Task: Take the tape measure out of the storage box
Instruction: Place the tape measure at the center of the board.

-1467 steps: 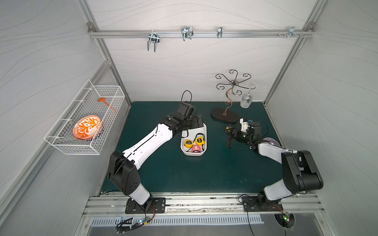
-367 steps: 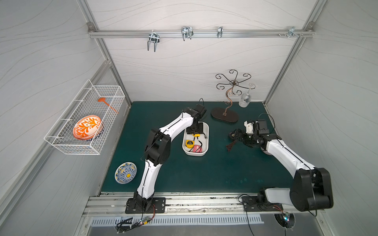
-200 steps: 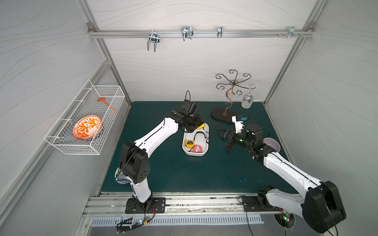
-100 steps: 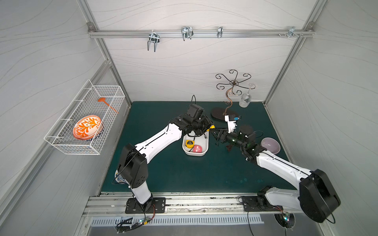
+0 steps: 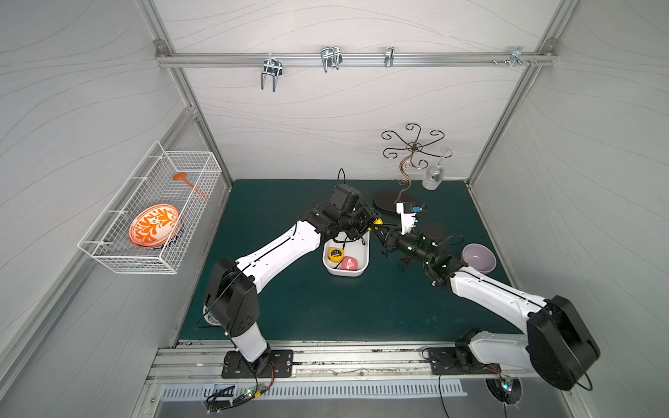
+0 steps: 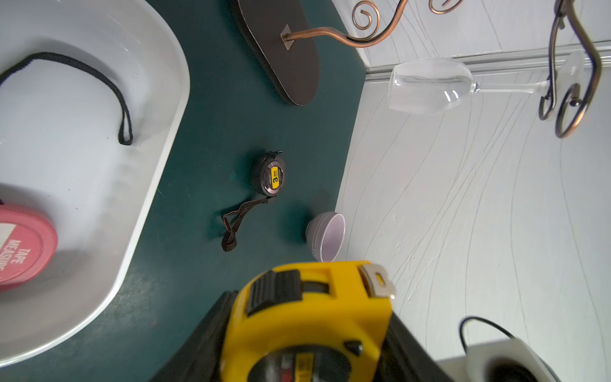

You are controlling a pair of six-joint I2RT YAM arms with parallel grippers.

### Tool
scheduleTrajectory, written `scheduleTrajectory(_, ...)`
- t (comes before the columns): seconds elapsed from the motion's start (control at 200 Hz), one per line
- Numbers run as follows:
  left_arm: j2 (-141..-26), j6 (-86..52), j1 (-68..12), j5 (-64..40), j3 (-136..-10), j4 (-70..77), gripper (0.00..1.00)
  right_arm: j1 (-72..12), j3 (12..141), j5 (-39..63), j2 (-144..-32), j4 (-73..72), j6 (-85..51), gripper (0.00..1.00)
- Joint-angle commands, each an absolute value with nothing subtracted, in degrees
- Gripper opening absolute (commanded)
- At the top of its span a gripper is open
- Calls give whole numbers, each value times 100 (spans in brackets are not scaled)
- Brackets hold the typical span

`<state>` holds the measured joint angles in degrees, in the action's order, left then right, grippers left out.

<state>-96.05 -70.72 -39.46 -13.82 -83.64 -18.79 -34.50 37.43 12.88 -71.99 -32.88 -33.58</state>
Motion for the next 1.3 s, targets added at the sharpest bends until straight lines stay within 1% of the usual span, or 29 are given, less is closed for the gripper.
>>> scheduleTrajectory(0.0,-9411,-7141,-3991,-1494,-8392,-1590,0,-3475,3692,1186,-7246,-3517,-3245,13)
scheduleTrajectory(0.055,-9400,-7128,-3991,-1485,-8387,-1600,0,-3479,3691,1187,-7237,-3496,-3246,9)
scheduleTrajectory(0.2,-9398,-7085,-3990,-1455,-8391,-1608,0,-3480,3657,1159,-7183,-3436,-3259,6)
scheduleTrajectory(0.225,-9395,-7062,-3988,-1436,-8379,-1608,8,-3477,3656,1147,-7168,-3413,-3256,6)
scheduleTrajectory(0.28,-9371,-6997,-3972,-1386,-8392,-1637,18,-3475,3640,1118,-7130,-3356,-3254,4)
scheduleTrajectory(0.325,-9338,-6917,-3964,-1339,-8398,-1652,32,-3475,3625,1093,-7098,-3316,-3245,3)
scheduleTrajectory(0.365,-9318,-6870,-3938,-1288,-8423,-1703,48,-3472,3596,1069,-7071,-3289,-3248,3)
scheduleTrajectory(0.41,-9273,-6793,-3907,-1218,-8429,-1736,60,-3471,3559,1055,-7038,-3262,-3244,2)
scheduleTrajectory(0.585,-9087,-6419,-3773,-826,-8546,-2041,99,-3421,3407,1046,-6953,-3153,-3267,2)
scheduleTrajectory(0.73,-8906,-5916,-3652,-367,-8638,-2397,100,-3199,3201,1108,-6882,-3103,-3418,3)
scheduleTrajectory(0.885,-8877,-5309,-3540,-102,-8789,-2965,100,-2663,3091,1400,-7061,-3073,-3915,3)
scheduleTrajectory(1.015,-8877,-5005,-3474,-70,-8692,-3136,100,-2301,3296,1672,-7577,-2916,-4271,5)
scheduleTrajectory(1.155,-8834,-4813,-3451,-35,-8490,-3211,100,-2017,3486,2067,-8324,-3247,-4789,6)
scheduleTrajectory(1.295,-8720,-4795,-3417,-68,-8205,-3185,100,-1895,3720,2238,-8954,-3426,-5216,6)
